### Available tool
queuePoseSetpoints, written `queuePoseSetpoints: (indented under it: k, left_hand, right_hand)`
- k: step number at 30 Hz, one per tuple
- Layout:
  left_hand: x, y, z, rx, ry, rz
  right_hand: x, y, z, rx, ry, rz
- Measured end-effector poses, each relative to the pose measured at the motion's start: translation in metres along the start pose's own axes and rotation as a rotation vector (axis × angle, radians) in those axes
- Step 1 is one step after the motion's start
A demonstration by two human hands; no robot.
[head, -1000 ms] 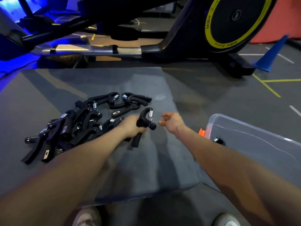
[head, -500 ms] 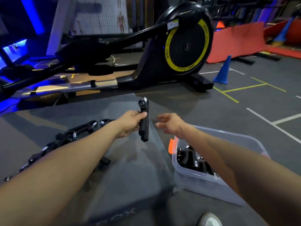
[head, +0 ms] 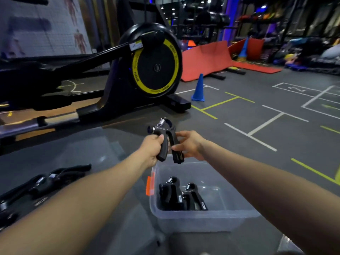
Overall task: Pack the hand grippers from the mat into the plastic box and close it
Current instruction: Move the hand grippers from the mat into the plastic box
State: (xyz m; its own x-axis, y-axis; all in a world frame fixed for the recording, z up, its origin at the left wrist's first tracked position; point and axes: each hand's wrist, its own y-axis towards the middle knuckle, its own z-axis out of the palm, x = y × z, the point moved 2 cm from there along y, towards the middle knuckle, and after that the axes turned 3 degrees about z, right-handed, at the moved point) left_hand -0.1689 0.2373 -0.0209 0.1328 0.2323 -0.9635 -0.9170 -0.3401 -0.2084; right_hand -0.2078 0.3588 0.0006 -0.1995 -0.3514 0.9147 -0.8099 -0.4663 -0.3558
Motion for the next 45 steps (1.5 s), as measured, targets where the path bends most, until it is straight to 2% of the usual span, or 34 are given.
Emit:
queuePoseSetpoints:
  k: [3, 10, 14, 16, 18, 20, 23, 25, 31, 39, 45]
  left_hand:
    - [0.026, 0.032, 0.03, 0.081, 0.077, -0.018]
    - [0.101, 0.074, 0.057, 0.182, 0.031, -0.11]
    - [0.135, 0.085, 0.057, 0.138, 0.056, -0.17]
    - [0.152, 0.089, 0.05, 0.077, 0.272, -0.188]
    - [0.163, 0.09, 0.037, -0.051, 0.569, -0.168]
    - [0.162, 0.092, 0.026, -0.14, 0.867, -0.059]
    - [0.153, 0.108, 0.025, -0.058, 1.086, 0.225]
    - [0.15, 0.123, 0.03, 0.021, 1.17, 0.335]
    - [0.168, 0.152, 0.042, 0.165, 1.417, 0.374]
    - [0.17, 0.157, 0.053, -0.02, 1.282, 0.401]
    - [0.176, 0.144, 0.063, -0.036, 1.184, 0.45]
  right_hand:
    - [-0.022, 0.018, -0.033, -0.097, -0.004, 0.062]
    - [-0.092, 0.054, -0.056, -0.223, -0.008, 0.163]
    - [-0.122, 0.078, -0.06, -0.276, -0.092, 0.188]
    - [-0.14, 0.088, -0.064, -0.3, -0.161, 0.221]
    - [-0.158, 0.096, -0.07, -0.323, -0.261, 0.247]
    - [-0.177, 0.102, -0.074, -0.333, -0.336, 0.284]
    - [-0.203, 0.111, -0.076, -0.319, -0.398, 0.349]
    - [-0.218, 0.118, -0.077, -0.312, -0.421, 0.378]
    - [-0.245, 0.132, -0.077, -0.291, -0.448, 0.427]
    - [-0.28, 0.135, -0.053, -0.306, -0.366, 0.469]
    - [-0.3, 0.125, -0.051, -0.363, -0.244, 0.469]
